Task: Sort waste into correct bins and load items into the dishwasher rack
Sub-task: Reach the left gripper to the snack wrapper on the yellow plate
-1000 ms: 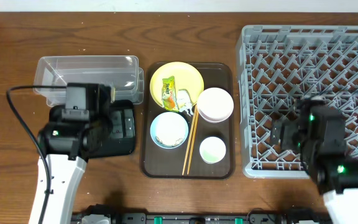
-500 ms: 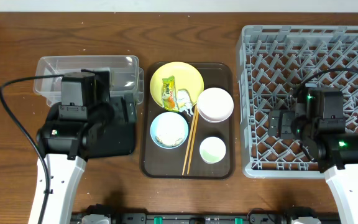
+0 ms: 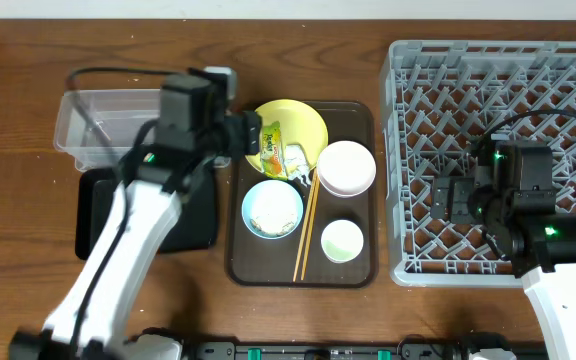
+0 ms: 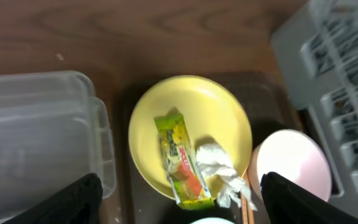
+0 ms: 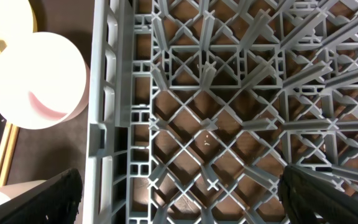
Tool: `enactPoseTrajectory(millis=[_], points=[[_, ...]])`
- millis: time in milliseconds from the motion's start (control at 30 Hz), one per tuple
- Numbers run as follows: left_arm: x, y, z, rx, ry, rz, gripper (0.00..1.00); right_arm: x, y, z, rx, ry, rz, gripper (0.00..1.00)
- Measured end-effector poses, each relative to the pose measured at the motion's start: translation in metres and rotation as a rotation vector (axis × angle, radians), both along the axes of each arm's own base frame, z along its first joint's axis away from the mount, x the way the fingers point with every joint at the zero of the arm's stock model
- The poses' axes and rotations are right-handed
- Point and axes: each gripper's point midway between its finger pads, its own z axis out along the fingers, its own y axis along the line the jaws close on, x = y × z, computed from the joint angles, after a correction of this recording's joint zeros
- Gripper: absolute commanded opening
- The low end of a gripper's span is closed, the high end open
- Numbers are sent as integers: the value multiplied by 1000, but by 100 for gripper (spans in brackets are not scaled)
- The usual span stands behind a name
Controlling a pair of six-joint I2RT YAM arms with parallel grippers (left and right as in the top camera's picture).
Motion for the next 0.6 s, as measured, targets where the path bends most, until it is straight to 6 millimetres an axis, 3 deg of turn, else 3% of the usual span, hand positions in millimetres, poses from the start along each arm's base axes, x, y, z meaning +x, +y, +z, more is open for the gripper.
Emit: enactPoseTrajectory(millis=[200, 467, 600], points=[[26, -23, -31, 36, 77, -31, 84, 0, 0, 0, 0, 0, 0, 99], [23, -41, -102, 94, 233, -77, 81, 0, 0, 0, 0, 0, 0, 99], [20, -43, -128, 114, 292, -84, 79, 0, 0, 0, 0, 0, 0, 99]])
